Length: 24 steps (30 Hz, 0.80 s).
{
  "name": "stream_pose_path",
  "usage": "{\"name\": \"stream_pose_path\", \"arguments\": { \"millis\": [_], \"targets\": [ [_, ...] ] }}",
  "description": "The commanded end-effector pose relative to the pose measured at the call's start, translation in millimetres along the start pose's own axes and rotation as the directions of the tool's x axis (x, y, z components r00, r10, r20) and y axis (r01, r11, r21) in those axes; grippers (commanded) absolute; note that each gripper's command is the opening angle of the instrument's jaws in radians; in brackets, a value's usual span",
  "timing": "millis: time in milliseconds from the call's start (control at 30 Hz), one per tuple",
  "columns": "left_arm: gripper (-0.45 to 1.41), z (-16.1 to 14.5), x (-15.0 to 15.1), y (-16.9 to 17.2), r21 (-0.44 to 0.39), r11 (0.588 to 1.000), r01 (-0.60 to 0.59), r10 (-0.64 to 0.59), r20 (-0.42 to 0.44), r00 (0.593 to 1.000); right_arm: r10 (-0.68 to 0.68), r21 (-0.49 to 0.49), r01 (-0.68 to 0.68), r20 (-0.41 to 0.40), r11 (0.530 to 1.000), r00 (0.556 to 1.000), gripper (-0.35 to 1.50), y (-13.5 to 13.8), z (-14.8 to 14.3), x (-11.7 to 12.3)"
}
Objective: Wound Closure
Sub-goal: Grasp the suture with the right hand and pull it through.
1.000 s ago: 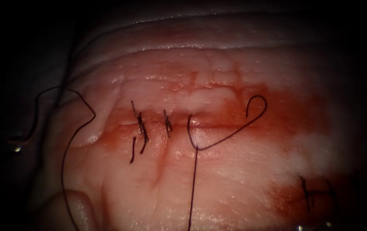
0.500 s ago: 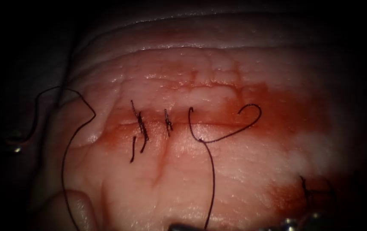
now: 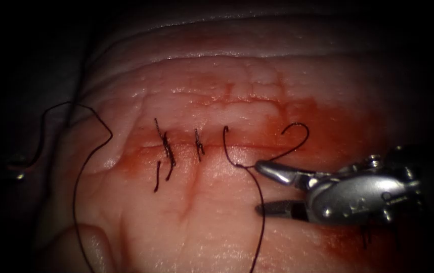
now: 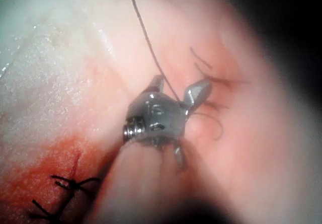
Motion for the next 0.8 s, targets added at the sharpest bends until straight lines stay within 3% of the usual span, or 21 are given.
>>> {"name": "stream_pose_path", "arguments": {
  "millis": [33,167,333,400,433,467,500,533,800],
  "targets": [
    [-0.45,0.7,-0.6,0.0,0.0,1.0,0.0,0.0,-0.001,1.0,0.004,-0.005,-0.004,0.009,1.0,1.0,1.4,-0.2,1.1,-1.8],
    [-0.45,0.9,-0.6,0.1,0.002,1.0,-0.001,0.001,0.006,1.0,0.052,-0.008,-0.052,0.01,0.999,0.999,1.38,-0.4,2.3,-3.9],
    [-0.45,0.9,-0.8,0.0,0.001,1.0,-0.002,0.001,0.008,1.0,0.075,-0.01,-0.075,0.005,0.997,0.997,1.33,-1.0,3.6,-4.4],
    [-0.45,1.0,-0.8,0.0,0.001,1.0,-0.002,0.002,0.008,1.0,0.081,-0.014,-0.081,0.003,0.997,0.997,1.23,-1.1,3.9,-4.3],
    [-0.45,1.0,-0.8,0.0,0.001,1.0,-0.002,0.002,0.008,1.0,0.081,-0.013,-0.081,0.003,0.997,0.997,1.1,-1.1,3.9,-4.3],
    [-0.45,1.0,-0.8,0.0,0.001,1.0,-0.002,0.002,0.009,1.0,0.08,-0.004,-0.08,0.006,0.997,0.997,0.48,-1.1,3.7,-4.3],
    [-0.45,0.9,-0.8,0.0,0.002,1.0,-0.002,0.002,0.009,1.0,0.101,0.016,-0.101,0.017,0.995,0.995,-0.03,-1.2,3.5,-4.4],
    [-0.45,0.9,-0.8,0.0,0.002,1.0,-0.002,0.002,0.009,1.0,0.13,0.029,-0.131,0.029,0.991,0.991,-0.35,-1.1,3.4,-4.3],
    [-0.45,1.0,-0.8,0.0,0.002,1.0,-0.002,0.002,0.009,1.0,0.15,0.016,-0.151,0.051,0.988,0.987,-0.35,-2.1,1.2,-2.3]
  ]
}}
